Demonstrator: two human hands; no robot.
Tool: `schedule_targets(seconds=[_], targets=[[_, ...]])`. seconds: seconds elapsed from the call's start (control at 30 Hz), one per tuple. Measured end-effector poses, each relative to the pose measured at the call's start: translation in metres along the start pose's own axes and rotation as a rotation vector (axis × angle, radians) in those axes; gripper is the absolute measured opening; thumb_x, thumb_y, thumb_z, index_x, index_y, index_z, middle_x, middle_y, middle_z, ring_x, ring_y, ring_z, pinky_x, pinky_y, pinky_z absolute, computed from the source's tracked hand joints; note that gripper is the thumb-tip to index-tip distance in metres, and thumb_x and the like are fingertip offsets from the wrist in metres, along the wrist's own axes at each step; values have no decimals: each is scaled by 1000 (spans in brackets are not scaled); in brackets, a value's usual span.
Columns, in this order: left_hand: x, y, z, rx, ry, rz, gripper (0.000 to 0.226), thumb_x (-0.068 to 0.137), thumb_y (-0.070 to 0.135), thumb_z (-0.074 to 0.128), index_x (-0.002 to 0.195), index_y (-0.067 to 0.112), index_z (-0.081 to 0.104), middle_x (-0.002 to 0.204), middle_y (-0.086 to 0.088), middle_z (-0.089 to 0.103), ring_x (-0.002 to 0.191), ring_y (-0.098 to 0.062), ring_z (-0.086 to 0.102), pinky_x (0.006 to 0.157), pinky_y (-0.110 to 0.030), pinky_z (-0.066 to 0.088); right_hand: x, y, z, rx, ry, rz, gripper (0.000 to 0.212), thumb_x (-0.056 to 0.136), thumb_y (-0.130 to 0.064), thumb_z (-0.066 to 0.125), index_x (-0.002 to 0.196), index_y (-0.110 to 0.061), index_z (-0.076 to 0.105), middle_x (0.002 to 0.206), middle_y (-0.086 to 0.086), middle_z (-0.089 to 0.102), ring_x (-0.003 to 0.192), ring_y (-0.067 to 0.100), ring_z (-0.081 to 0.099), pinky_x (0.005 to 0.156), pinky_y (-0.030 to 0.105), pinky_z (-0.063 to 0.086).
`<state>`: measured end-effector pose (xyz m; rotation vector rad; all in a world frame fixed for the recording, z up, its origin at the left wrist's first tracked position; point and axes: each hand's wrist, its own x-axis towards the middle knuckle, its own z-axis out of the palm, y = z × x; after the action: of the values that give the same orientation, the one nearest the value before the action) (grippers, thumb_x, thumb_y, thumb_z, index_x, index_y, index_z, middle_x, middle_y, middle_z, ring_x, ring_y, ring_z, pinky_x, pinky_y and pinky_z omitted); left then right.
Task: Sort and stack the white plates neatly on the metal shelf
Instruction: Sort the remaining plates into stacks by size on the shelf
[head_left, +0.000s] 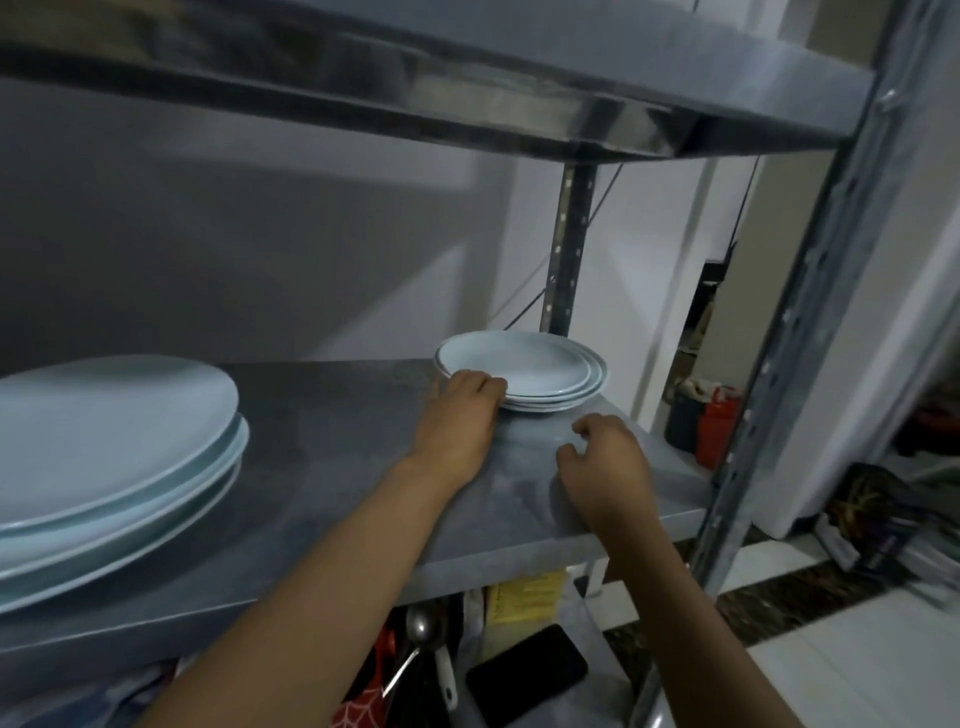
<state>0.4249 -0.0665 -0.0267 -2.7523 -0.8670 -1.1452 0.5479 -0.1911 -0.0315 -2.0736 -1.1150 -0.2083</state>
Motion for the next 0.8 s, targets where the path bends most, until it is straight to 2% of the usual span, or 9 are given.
schedule_targets(seconds=[0.07,0.17,0.27,0.53,0.67,0.73,0.8], targets=[[0,2,-5,-22,39,3,23,81,0,54,100,8,65,100,-13,63,99,-33,55,85,-41,45,-2,-1,0,-11,1,11,34,88,-22,57,120,-13,58,121,6,58,108,22,56,92,36,46],[-3,4,-12,-113,123,-1,32,72,-10,54,98,3,67,96,-15,66,95,-34,58,79,-42,50,-5,-2,-2,-12,6,19,31,88,-23,56,118,-15,59,120,3,59,104,20,56,88,35,48],[-7,5,-19,-161,209,-14,25,71,-9,55,89,4,67,90,-12,67,88,-31,59,72,-42,52,-7,-2,-3,-17,11,6,30,87,-24,56,116,-15,60,118,3,60,103,21,57,88,36,49],[-25,13,-50,-221,351,25,33,69,-18,60,96,0,69,95,-13,68,94,-29,60,85,-32,46,-18,-10,-13,119,75,21,32,89,-18,52,120,-12,59,112,5,64,103,21,59,86,32,45],[-42,25,-68,-198,353,20,37,70,-20,62,100,2,69,100,-11,68,102,-28,59,88,-36,49,-26,-23,-20,320,144,75,47,92,-21,49,136,-29,38,104,-3,60,92,16,60,80,37,52],[-53,30,-76,-178,329,28,40,69,-21,63,101,3,69,101,-9,69,107,-29,59,91,-37,50,-35,-28,-28,453,193,73,60,93,-19,51,142,-39,24,116,-5,54,91,9,57,79,38,54],[-64,30,-88,-149,328,33,41,67,-20,67,100,4,70,101,-7,70,109,-29,60,95,-31,47,-47,-37,-38,504,219,-15,68,94,-16,53,145,-45,17,125,-9,47,96,5,56,78,31,52]])
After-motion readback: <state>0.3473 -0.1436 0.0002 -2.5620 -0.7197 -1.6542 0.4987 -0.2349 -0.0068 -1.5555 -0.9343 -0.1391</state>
